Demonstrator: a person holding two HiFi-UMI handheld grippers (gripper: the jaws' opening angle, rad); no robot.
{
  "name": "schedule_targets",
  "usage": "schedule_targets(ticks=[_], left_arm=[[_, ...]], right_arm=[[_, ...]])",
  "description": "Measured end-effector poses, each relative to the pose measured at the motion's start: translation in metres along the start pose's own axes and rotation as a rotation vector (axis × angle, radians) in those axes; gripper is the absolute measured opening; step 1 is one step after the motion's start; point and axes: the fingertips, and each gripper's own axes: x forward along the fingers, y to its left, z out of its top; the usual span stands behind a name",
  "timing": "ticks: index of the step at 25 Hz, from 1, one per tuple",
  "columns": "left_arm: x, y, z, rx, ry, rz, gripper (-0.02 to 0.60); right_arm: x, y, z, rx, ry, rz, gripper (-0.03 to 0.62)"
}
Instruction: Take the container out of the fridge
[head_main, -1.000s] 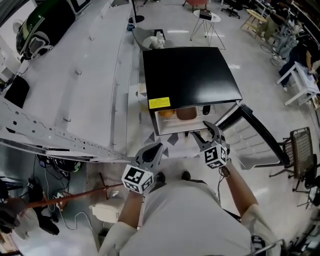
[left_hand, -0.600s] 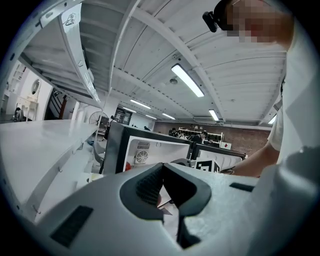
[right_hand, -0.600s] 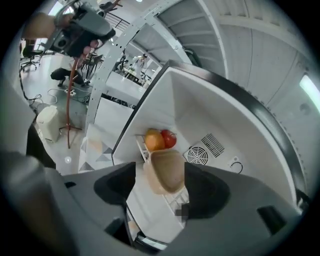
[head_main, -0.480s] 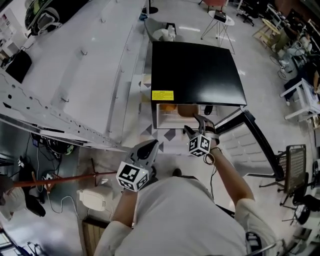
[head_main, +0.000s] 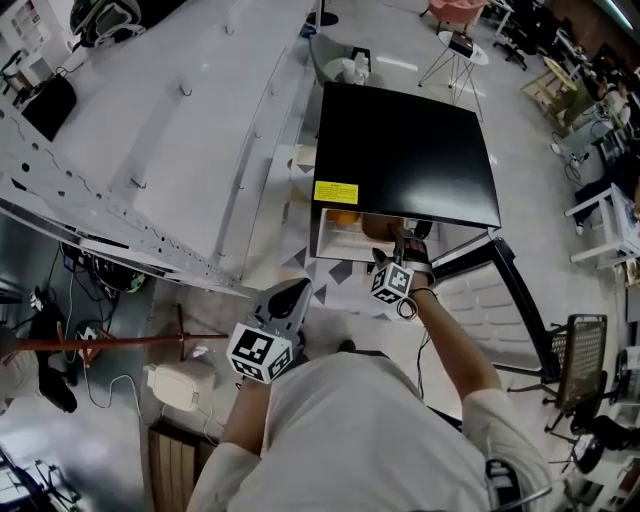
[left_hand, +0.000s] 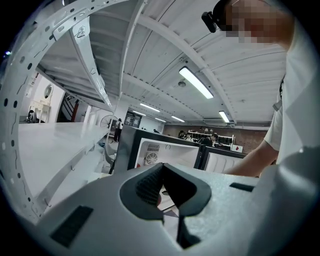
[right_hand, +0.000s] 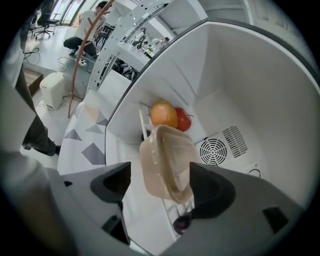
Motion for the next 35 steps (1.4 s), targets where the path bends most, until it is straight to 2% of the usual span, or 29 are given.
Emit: schedule_targets(ticks=[5, 10, 13, 21, 26, 31, 35], left_arm=[[-0.003, 0.006, 0.001, -0.006, -0.002, 0.030, 0.002], [-0.006, 0.013, 0.002, -0.010, -0.004, 0.055, 0.002], [-0.006, 0.012, 0.000, -0.012, 0.001, 0.057, 0.002], [-0.001, 0.002, 0.000, -0.003, 0.003, 0.040, 0.002], [0.004, -0.008, 0.001, 0.004, 0.005, 0.026, 0.002], [0.013, -0.026, -0.001, 0.015, 0.009, 0.004, 0.002], [0.019, -0.043, -0.003, 0.026, 0.019, -0.010, 0.002]], right_arm=[[0.017, 0.007, -0.005, -0.041, 0.010, 0.007, 0.396], [0.029, 0.003, -0.011, -0.130, 0.040, -0.075, 0.392], [0.029, -0.005, -0.010, -0.157, 0.030, -0.148, 0.285], [0.018, -0.003, -0.009, -0.168, 0.002, -0.138, 0.273], [-0.005, -0.007, -0.002, -0.104, -0.046, -0.113, 0.261], [-0.042, -0.018, 0.005, 0.109, -0.131, -0.061, 0.252], [-0.077, -0.028, 0.009, 0.217, -0.191, -0.049, 0.249]])
